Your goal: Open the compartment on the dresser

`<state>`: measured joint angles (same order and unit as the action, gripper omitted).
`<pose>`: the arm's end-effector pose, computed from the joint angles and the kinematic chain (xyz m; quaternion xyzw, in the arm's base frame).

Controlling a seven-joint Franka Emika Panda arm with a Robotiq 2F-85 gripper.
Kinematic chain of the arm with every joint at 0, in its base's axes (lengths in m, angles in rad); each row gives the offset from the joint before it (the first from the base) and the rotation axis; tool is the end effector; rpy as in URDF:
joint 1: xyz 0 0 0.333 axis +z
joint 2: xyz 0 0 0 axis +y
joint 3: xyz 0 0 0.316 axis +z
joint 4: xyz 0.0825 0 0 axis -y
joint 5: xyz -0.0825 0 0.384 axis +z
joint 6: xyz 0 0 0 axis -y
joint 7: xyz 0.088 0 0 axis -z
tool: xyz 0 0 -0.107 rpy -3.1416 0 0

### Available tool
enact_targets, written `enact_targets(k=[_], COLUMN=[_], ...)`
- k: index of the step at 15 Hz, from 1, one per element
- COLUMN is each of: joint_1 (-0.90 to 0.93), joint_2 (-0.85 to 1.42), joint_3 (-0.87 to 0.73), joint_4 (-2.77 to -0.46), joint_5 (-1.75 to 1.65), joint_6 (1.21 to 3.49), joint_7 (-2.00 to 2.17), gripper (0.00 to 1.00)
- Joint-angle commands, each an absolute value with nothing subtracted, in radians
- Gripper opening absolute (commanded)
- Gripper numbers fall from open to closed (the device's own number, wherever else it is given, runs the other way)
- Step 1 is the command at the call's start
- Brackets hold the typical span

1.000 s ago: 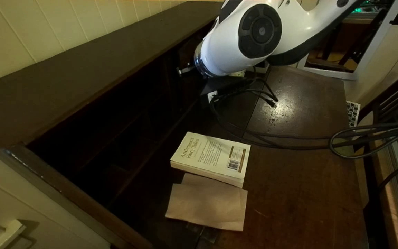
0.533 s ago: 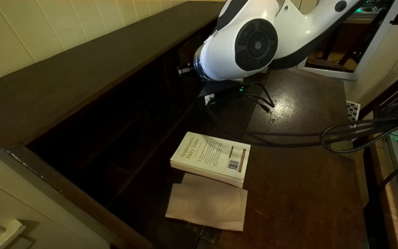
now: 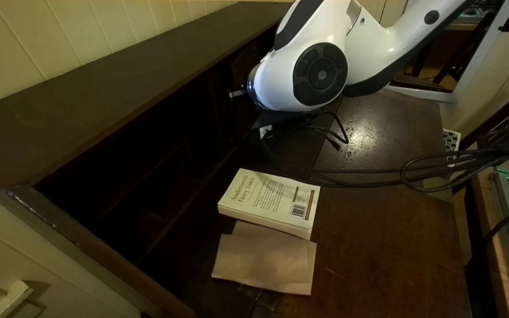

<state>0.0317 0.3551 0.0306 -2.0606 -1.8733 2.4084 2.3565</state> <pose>0.5963 0.0308 0.2659 0.7919 -0.2966 0.4995 0.1882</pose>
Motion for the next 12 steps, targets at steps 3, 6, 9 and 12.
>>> enact_targets(k=[3,6,9,12], joint_1=[0.018,0.014,0.007,0.003], joint_2=[0.357,0.345,0.331,0.313], joint_3=[0.046,0.047,0.047,0.046], joint_4=[-2.06,-2.073,-2.088,-2.108], joint_5=[-1.863,-1.837,-1.812,-1.788], joint_6=[2.355,2.35,2.364,2.371], joint_7=[2.35,2.328,2.311,2.298], gripper=[1.0,1.0,1.0,1.0])
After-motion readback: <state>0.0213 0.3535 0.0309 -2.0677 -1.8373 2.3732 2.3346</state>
